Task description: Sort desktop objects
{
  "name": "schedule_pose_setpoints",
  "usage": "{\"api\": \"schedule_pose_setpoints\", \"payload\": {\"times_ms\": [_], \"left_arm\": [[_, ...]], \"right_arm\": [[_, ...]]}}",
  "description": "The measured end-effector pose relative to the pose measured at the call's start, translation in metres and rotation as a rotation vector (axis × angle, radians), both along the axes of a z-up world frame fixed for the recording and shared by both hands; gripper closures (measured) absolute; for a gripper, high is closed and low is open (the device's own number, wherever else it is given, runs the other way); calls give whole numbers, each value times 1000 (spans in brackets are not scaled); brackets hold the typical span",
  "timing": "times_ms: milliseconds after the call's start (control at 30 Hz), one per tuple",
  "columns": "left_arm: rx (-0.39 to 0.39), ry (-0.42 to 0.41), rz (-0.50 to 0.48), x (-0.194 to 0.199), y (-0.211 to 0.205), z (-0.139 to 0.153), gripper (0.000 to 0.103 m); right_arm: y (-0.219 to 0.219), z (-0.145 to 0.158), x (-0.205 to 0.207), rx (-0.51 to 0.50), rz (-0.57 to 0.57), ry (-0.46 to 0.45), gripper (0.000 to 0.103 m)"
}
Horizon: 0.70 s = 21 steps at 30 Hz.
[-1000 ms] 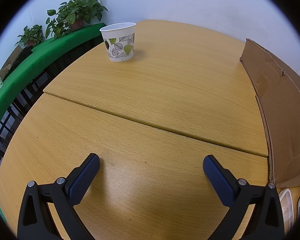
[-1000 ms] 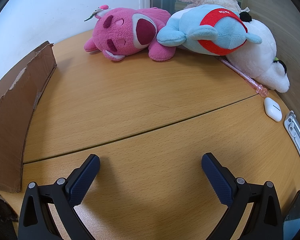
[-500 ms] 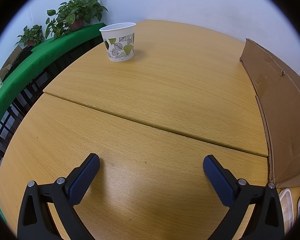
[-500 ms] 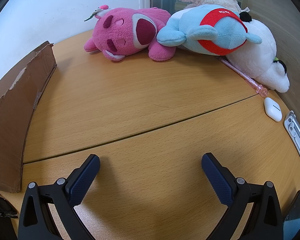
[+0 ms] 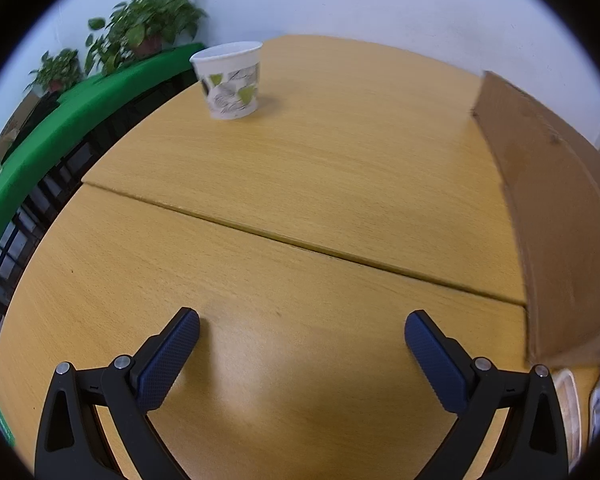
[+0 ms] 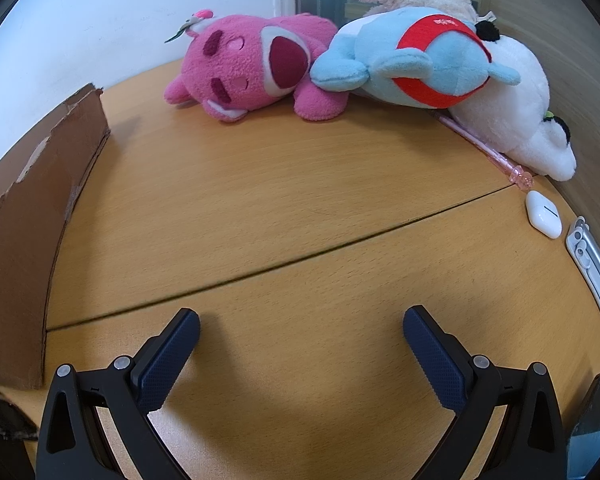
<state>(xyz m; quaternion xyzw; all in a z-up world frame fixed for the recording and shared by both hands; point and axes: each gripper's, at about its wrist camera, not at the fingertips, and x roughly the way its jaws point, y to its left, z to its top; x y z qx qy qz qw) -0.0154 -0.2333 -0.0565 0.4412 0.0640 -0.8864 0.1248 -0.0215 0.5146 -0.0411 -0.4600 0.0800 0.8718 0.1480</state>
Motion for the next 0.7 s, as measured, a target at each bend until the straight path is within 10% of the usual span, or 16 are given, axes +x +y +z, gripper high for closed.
{"api": "schedule_pose_setpoints", "payload": {"times_ms": [167, 400, 700], "left_arm": [[-133, 156, -106, 49, 46, 49, 1], [-74, 328, -328, 116, 125, 130, 0], [-22, 297, -545, 152, 201, 130, 4]], "right_arm": [[-23, 13, 25, 103, 34, 7, 0], [-132, 95, 102, 233, 399, 278, 0], [-234, 141, 171, 131, 731, 385, 4]]}}
